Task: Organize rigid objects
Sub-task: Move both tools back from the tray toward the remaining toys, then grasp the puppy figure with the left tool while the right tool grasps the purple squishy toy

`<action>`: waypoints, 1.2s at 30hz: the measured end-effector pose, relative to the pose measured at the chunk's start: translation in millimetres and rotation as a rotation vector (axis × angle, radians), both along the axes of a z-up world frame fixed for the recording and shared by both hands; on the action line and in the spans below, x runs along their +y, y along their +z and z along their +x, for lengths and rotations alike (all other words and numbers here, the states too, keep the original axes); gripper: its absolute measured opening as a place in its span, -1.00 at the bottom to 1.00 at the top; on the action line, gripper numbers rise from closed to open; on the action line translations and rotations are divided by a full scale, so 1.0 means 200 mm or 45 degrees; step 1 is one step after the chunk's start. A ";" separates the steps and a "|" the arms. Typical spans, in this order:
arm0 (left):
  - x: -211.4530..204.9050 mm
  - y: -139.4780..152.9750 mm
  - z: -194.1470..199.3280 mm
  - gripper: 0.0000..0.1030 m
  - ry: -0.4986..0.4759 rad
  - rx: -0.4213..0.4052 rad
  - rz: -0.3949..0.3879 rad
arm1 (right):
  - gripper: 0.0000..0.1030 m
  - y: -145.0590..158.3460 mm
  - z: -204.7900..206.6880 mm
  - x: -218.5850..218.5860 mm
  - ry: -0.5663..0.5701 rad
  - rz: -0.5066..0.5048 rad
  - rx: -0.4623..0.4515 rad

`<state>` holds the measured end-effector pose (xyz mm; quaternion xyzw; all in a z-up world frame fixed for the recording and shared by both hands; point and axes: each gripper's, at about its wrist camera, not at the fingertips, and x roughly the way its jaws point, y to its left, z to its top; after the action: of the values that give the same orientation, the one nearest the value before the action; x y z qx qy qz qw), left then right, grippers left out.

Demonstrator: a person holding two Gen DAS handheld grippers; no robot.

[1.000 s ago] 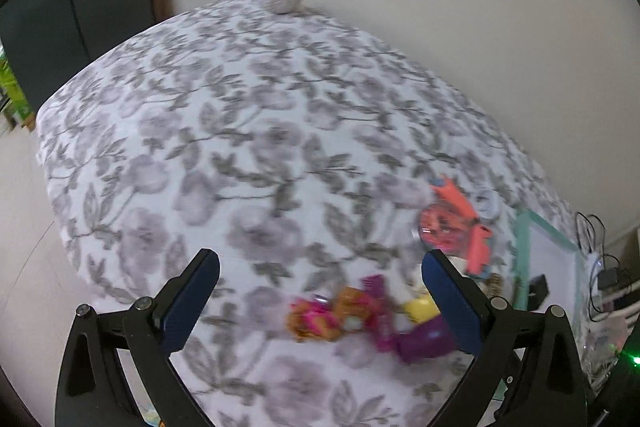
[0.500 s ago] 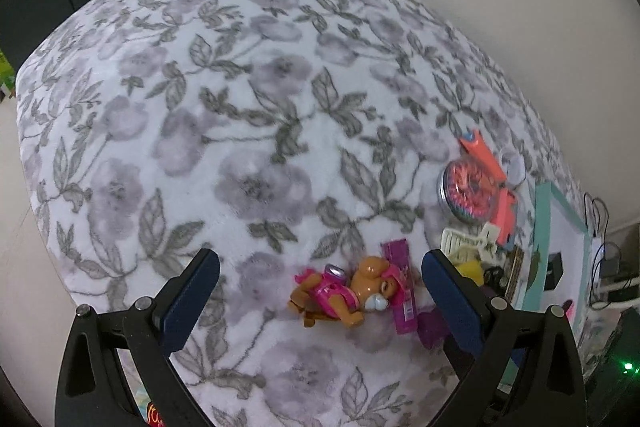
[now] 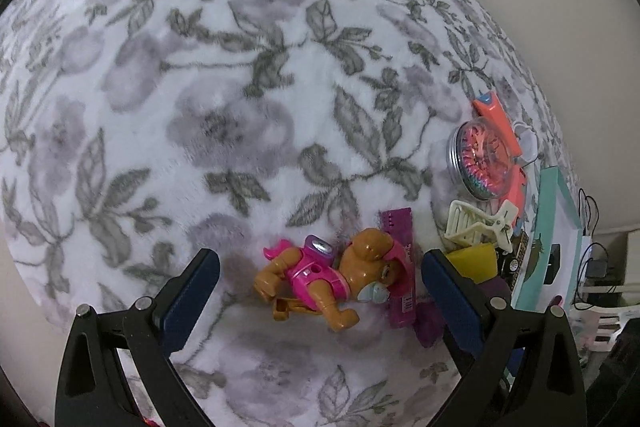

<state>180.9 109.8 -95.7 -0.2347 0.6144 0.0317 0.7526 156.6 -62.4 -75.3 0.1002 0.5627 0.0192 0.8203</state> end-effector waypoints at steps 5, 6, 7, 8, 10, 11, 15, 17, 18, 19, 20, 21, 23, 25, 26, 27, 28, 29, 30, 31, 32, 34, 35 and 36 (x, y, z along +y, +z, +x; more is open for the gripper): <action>-0.02 -0.01 0.00 0.94 -0.013 0.005 -0.030 | 0.74 0.02 0.00 0.04 0.035 -0.033 -0.011; -0.03 -0.01 0.00 0.90 -0.016 0.006 -0.031 | 0.74 0.01 0.00 0.04 0.033 -0.027 0.001; -0.03 -0.01 0.00 0.88 -0.017 0.006 -0.035 | 0.72 -0.01 0.00 0.04 0.030 -0.024 0.009; -0.04 -0.02 0.00 0.84 -0.021 0.007 -0.040 | 0.71 -0.02 0.01 0.03 0.026 -0.021 0.016; -0.06 -0.02 0.01 0.82 -0.031 0.005 -0.039 | 0.67 -0.04 0.01 0.02 0.013 -0.015 0.020; -0.08 -0.02 0.02 0.77 -0.034 0.004 -0.035 | 0.67 -0.05 0.02 0.01 0.009 -0.010 0.019; -0.10 -0.03 0.04 0.65 -0.045 0.008 -0.011 | 0.59 -0.08 0.04 -0.01 -0.005 0.039 0.011; -0.10 -0.03 0.04 0.65 -0.049 0.007 -0.008 | 0.58 -0.10 0.05 -0.01 -0.015 0.051 0.014; -0.10 -0.03 0.05 0.65 -0.050 0.006 -0.005 | 0.57 -0.11 0.05 -0.01 -0.018 0.058 0.015; -0.10 -0.03 0.05 0.65 -0.051 0.005 -0.001 | 0.56 -0.12 0.06 -0.02 -0.024 0.068 0.016; -0.10 -0.03 0.05 0.65 -0.053 0.005 0.002 | 0.56 -0.13 0.06 -0.02 -0.029 0.077 0.017; -0.11 -0.04 0.06 0.65 -0.056 0.004 0.006 | 0.56 -0.14 0.06 -0.03 -0.039 0.098 0.018; -0.11 -0.04 0.06 0.65 -0.057 0.003 0.012 | 0.56 -0.16 0.06 -0.05 -0.055 0.118 0.017; -0.11 -0.04 0.07 0.65 -0.062 0.004 0.018 | 0.56 -0.15 0.07 -0.05 -0.059 0.123 0.002; -0.11 -0.04 0.06 0.65 -0.063 0.003 0.021 | 0.56 -0.15 0.07 -0.05 -0.061 0.128 -0.004; -0.12 -0.04 0.06 0.65 -0.062 0.003 0.023 | 0.56 -0.16 0.07 -0.06 -0.063 0.131 -0.006; -0.12 -0.04 0.06 0.65 -0.062 0.003 0.025 | 0.56 -0.16 0.07 -0.06 -0.063 0.132 -0.008; -0.12 -0.04 0.06 0.65 -0.062 0.003 0.024 | 0.56 -0.15 0.06 -0.06 -0.061 0.133 -0.011; -0.11 -0.04 0.06 0.65 -0.062 0.004 0.023 | 0.54 -0.15 0.06 -0.06 -0.061 0.131 -0.014; -0.11 -0.04 0.06 0.65 -0.060 0.004 0.023 | 0.41 -0.15 0.06 -0.06 -0.065 0.122 -0.016; -0.12 -0.04 0.06 0.65 -0.061 0.003 0.025 | 0.34 -0.15 0.05 -0.07 -0.067 0.121 -0.021; -0.11 -0.05 0.06 0.65 -0.060 0.004 0.024 | 0.19 -0.14 0.05 -0.08 -0.071 0.162 -0.028; -0.11 -0.05 0.06 0.65 -0.060 0.005 0.023 | 0.19 -0.14 0.05 -0.08 -0.073 0.161 -0.026; -0.11 -0.04 0.06 0.65 -0.060 0.005 0.022 | 0.18 -0.14 0.05 -0.08 -0.069 0.157 -0.026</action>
<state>192.4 88.0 -104.6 -0.2135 0.6208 0.0197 0.7541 165.9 -78.9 -102.5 0.1654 0.5492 0.0327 0.8185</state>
